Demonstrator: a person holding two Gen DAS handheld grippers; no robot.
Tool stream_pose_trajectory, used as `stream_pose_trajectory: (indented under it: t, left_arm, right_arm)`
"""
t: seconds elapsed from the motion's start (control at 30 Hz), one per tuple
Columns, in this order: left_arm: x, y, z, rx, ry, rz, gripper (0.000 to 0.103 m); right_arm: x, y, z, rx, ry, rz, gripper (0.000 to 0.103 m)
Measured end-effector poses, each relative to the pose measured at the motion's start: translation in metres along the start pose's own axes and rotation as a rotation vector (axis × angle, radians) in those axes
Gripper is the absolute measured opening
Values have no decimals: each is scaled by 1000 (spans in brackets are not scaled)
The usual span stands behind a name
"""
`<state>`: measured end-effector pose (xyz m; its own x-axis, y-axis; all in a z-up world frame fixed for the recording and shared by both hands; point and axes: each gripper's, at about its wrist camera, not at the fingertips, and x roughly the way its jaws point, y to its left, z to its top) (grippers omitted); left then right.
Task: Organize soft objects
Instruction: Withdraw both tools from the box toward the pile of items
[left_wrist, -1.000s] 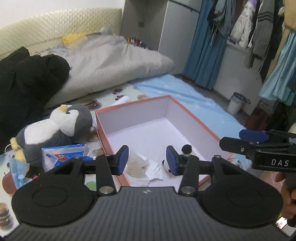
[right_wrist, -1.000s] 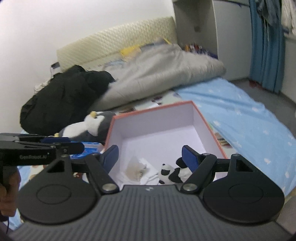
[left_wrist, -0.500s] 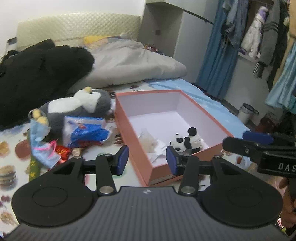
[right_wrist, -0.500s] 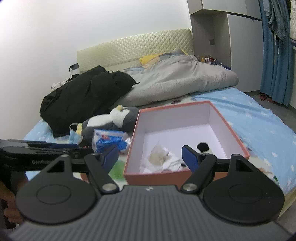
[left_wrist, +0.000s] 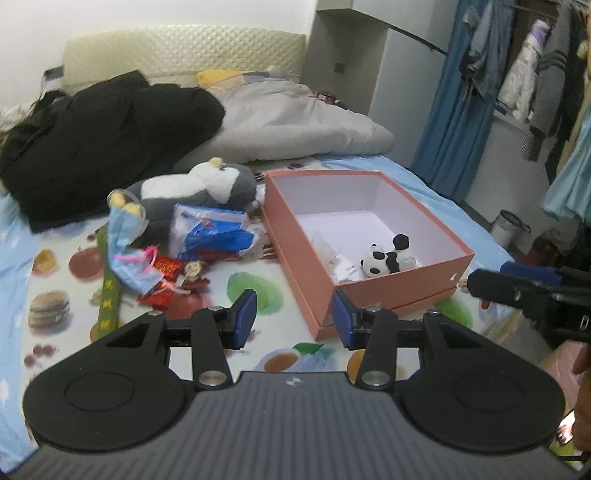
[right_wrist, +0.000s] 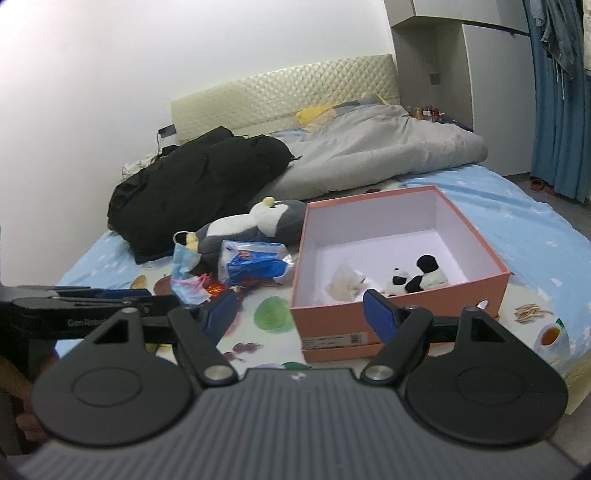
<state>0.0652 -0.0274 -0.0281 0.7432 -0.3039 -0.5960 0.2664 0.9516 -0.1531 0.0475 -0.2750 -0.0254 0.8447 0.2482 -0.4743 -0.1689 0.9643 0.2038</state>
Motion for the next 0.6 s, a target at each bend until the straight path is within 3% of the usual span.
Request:
stream_pose_trajectory:
  t: [0.23, 0.37, 0.6]
  left_arm:
    - [-30, 18, -17, -21, 0, 28, 51]
    - [-38, 33, -25, -63, 5, 54, 58]
    - [-15, 58, -27, -116, 42, 94, 63]
  right_arm:
    - [-4, 25, -16, -1, 61, 46, 77]
    - [0, 36, -24, -19, 83, 62, 77]
    - [28, 48, -27, -27, 132, 63, 77]
